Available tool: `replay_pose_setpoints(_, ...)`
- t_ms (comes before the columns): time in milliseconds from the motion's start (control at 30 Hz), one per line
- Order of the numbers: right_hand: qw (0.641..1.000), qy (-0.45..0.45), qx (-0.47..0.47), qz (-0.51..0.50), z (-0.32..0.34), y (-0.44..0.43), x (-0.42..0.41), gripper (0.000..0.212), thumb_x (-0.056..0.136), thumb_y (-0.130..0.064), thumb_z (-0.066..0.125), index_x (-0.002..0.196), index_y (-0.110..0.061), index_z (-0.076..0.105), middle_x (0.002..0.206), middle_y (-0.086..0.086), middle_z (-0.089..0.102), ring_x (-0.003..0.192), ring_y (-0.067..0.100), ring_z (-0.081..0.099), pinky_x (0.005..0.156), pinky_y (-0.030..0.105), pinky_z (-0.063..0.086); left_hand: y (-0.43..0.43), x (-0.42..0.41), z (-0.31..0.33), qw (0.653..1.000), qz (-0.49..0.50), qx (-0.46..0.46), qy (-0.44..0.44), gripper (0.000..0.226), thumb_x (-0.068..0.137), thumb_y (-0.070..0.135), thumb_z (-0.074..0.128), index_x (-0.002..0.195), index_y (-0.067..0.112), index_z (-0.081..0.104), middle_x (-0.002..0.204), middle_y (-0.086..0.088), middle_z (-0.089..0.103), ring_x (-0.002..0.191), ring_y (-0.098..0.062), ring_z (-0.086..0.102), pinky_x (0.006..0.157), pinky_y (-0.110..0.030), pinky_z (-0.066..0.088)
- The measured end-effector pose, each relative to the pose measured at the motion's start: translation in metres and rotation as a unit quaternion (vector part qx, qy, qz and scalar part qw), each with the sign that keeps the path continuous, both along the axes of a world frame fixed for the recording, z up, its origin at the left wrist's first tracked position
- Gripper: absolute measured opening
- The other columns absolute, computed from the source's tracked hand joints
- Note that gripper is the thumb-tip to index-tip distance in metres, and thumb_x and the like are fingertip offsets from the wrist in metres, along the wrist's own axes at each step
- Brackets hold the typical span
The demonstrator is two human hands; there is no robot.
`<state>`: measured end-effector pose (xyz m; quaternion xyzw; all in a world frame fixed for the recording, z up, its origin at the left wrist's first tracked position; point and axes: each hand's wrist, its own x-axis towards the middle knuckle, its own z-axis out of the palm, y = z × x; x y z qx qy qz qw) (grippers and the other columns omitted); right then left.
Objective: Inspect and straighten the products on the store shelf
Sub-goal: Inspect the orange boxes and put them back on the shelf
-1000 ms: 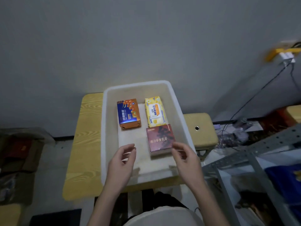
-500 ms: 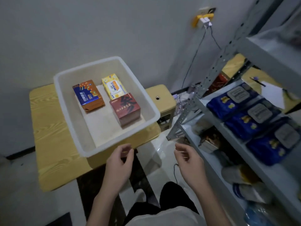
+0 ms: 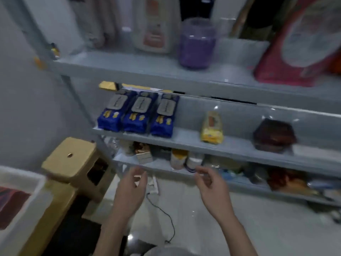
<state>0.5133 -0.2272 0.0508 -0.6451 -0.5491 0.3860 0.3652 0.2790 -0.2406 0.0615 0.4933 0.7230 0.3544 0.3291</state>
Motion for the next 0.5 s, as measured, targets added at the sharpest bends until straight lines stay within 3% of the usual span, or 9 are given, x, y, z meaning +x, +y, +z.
replay_pose_setpoints(67,0.997,0.001,0.011,-0.081,-0.004,-0.019,0.069,0.021,0.099,-0.017,0.067,0.112,-0.033,0.066,0.109,-0.015,0.069,0.098,-0.003,0.065,0.081,0.009,0.049,0.013,0.073,-0.001,0.996,-0.089,0.004,0.015,0.024,0.101,0.021,0.060,0.125,0.019,0.062,0.113,0.006,0.064,0.104,-0.012,0.062,0.081,-0.016,0.046)
replay_pose_setpoints(167,0.979,-0.005,0.007,-0.202,-0.010,-0.059,0.165,0.019,0.099,-0.017,0.066,0.114,-0.028,0.069,0.109,-0.011,0.069,0.096,-0.002,0.065,0.082,0.013,0.050,0.019,0.187,-0.003,0.977,-0.213,-0.022,-0.008,0.017,0.100,0.018,0.062,0.115,0.023,0.063,0.101,0.011,0.068,0.094,-0.008,0.066,0.083,-0.023,0.053)
replay_pose_setpoints(367,0.914,0.012,-0.018,-0.405,-0.011,-0.145,0.311,0.016,0.101,-0.024,0.064,0.115,-0.029,0.069,0.112,-0.012,0.067,0.099,0.000,0.063,0.087,0.023,0.050,0.003,0.375,-0.005,0.897,-0.438,-0.064,-0.007,0.019,0.101,0.028,0.061,0.119,0.026,0.061,0.111,0.012,0.066,0.099,0.005,0.061,0.075,0.002,0.039)
replay_pose_setpoints(500,0.866,0.037,-0.031,-0.499,-0.014,-0.185,0.367,0.014,0.101,-0.027,0.064,0.114,-0.030,0.068,0.113,-0.012,0.067,0.100,-0.001,0.062,0.085,0.022,0.049,-0.001,0.455,-0.008,0.848,-0.521,-0.093,0.007,0.026,0.102,0.037,0.058,0.127,0.031,0.058,0.116,0.016,0.064,0.105,0.007,0.058,0.082,-0.007,0.042)
